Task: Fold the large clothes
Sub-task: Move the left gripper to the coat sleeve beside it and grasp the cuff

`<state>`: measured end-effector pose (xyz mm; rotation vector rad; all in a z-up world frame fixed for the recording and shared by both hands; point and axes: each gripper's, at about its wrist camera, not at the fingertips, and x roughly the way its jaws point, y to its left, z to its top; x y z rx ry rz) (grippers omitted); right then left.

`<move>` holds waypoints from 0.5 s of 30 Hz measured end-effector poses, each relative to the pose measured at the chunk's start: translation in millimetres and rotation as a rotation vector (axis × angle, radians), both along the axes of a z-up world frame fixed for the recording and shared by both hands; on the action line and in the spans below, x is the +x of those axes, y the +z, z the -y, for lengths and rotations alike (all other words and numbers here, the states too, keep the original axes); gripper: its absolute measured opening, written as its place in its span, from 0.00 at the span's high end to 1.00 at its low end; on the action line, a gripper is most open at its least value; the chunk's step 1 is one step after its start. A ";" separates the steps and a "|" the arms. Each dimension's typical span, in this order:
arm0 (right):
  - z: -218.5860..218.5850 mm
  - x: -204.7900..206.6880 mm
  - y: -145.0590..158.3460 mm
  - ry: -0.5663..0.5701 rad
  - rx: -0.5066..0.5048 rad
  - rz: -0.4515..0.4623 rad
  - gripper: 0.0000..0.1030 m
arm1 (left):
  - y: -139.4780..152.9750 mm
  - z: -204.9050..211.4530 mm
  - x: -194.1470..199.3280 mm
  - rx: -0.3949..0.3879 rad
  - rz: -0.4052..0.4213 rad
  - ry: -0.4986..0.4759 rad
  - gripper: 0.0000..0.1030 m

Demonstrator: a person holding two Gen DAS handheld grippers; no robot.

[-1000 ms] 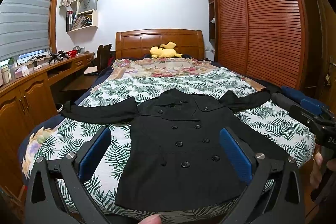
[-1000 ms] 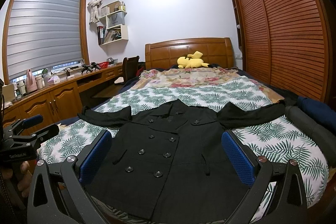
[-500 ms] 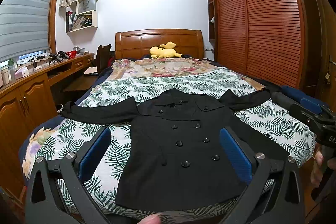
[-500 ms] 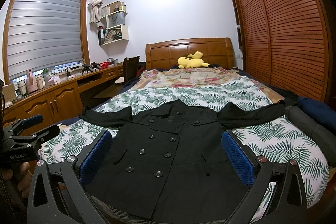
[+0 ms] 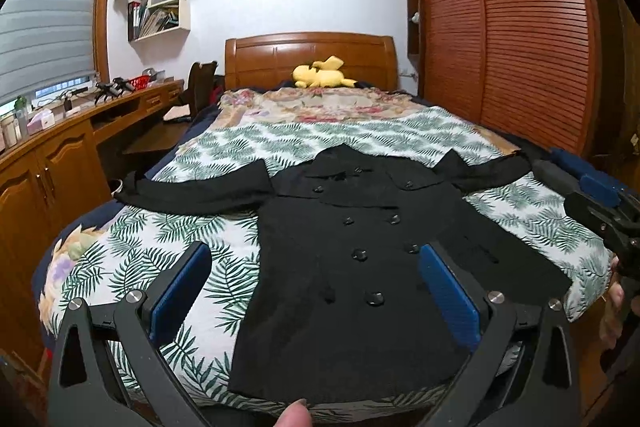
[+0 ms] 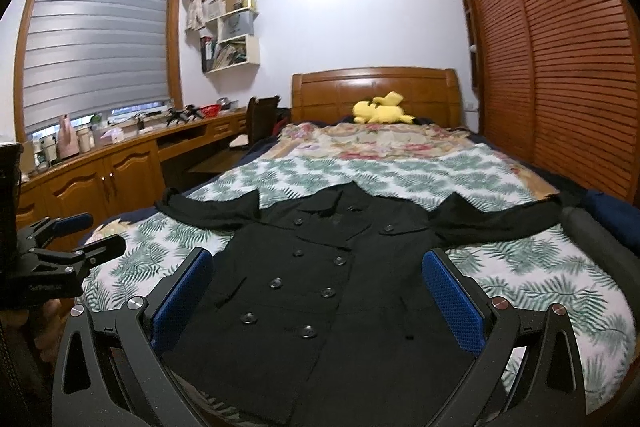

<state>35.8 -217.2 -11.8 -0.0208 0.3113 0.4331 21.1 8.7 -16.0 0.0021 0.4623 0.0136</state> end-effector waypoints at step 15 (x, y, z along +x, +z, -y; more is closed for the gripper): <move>-14.9 74.2 -10.9 0.126 0.003 -0.053 0.00 | -27.9 -48.1 43.5 0.012 -0.089 0.097 0.00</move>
